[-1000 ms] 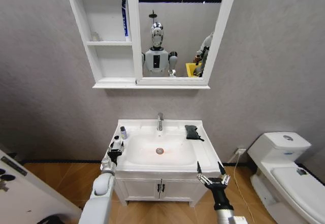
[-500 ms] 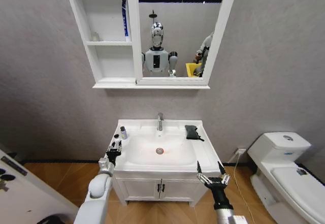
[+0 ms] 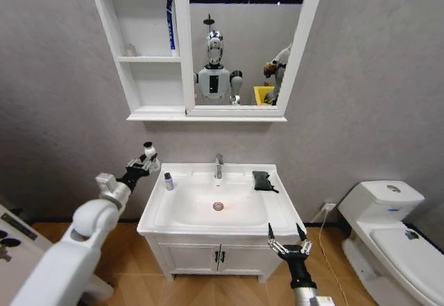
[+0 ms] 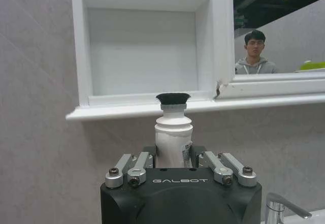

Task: Move facial cleanser and shampoo from washbasin to cabinet, then wipe washbasin with towel.

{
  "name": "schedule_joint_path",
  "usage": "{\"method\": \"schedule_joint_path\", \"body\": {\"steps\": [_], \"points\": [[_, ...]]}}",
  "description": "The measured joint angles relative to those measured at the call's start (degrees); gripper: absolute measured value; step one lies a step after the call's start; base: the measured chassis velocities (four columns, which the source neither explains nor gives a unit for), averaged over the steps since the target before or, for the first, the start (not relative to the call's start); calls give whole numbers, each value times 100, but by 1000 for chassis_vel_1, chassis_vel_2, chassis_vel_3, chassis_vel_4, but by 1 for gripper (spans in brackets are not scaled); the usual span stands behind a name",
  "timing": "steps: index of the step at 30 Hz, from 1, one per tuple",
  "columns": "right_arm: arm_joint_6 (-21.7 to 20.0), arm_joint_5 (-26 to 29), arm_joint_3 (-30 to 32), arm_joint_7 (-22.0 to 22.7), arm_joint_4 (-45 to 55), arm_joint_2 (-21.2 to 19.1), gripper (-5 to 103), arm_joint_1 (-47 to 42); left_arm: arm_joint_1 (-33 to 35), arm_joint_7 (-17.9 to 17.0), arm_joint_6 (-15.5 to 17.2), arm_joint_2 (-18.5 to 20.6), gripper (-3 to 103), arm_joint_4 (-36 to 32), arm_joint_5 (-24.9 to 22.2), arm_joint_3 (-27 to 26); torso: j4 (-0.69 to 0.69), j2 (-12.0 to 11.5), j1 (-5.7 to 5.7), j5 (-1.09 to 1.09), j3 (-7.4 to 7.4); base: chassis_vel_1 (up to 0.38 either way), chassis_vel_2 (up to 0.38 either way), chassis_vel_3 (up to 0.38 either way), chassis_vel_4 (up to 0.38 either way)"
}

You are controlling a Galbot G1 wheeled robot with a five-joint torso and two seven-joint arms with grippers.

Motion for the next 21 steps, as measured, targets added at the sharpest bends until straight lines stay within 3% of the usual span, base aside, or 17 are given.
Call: {"method": "schedule_joint_path", "body": {"steps": [1,4,5,7,8,10,11,13,14,17,21], "points": [[0,0,0,0,0,0,100,0,0,0,0,0,34,0,0,0,0,0,0,0,0,0,0,0,0],[78,41,52,1,-64,-49,100,-17,-633,-68,340,686,34,128,-639,47,2,0,-1,-1,0,0,0,0,0],[78,41,52,1,-64,-49,100,-17,-633,-68,340,686,34,128,-639,47,2,0,-1,-1,0,0,0,0,0],[116,46,45,1,-92,-53,100,-31,-1384,-155,602,1036,34,382,-1083,393,1,0,-1,-1,0,0,0,0,0],[116,46,45,1,-92,-53,100,-31,-1384,-155,602,1036,34,382,-1083,393,1,0,-1,-1,0,0,0,0,0],[135,31,13,2,-100,-26,100,-31,-2093,-192,744,1171,34,638,-1275,796,0,0,0,-1,0,0,0,0,0],[135,31,13,2,-100,-26,100,-31,-2093,-192,744,1171,34,638,-1275,796,0,0,0,-1,0,0,0,0,0],[168,-1,-43,0,-108,23,100,-41,-3104,-297,881,1136,34,1060,-1449,1555,0,1,-1,2,0,0,0,0,0],[168,-1,-43,0,-108,23,100,-41,-3104,-297,881,1136,34,1060,-1449,1555,0,1,-1,2,0,0,0,0,0],[220,-31,-73,0,-174,51,100,-72,-4005,-688,955,777,34,1610,-1590,2415,-1,0,0,0,1,0,0,0,0],[233,-25,-45,0,-189,37,100,-79,-4501,-821,928,475,34,2030,-1476,2820,-2,0,1,0,1,0,0,0,0]]}}
